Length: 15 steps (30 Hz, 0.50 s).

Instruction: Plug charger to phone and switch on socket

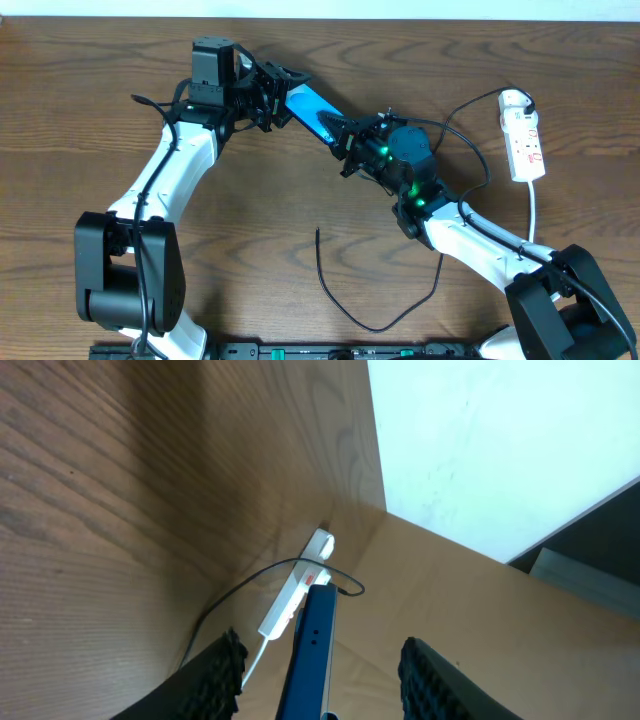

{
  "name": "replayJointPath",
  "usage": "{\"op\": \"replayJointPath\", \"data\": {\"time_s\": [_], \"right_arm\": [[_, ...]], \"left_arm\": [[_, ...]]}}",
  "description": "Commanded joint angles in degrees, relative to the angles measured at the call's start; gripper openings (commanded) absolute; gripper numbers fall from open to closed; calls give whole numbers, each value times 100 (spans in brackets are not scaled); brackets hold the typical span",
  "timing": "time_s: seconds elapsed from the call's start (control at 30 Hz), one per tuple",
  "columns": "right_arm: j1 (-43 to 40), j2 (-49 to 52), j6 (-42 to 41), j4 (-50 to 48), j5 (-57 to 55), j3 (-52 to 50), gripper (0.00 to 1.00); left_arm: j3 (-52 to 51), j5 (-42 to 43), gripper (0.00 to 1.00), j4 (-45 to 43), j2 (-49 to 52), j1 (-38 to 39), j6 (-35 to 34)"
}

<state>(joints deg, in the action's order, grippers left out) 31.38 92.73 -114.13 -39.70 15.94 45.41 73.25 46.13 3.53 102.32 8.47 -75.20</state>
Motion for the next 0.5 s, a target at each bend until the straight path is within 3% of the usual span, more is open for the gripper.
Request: {"op": "replayJointPath", "data": {"time_s": [0.0, 0.3, 0.47], "right_arm": [[24, -24, -70, -70, 50, 107, 1], [24, -24, -68, -70, 70, 107, 1], [24, -24, -68, -70, 70, 107, 2]], "left_arm": [[0, -33, 50, -20, -149, 4, 9], [0, -31, 26, -17, -149, 4, 11], [-2, -33, 22, -17, -149, 4, 11]]}}
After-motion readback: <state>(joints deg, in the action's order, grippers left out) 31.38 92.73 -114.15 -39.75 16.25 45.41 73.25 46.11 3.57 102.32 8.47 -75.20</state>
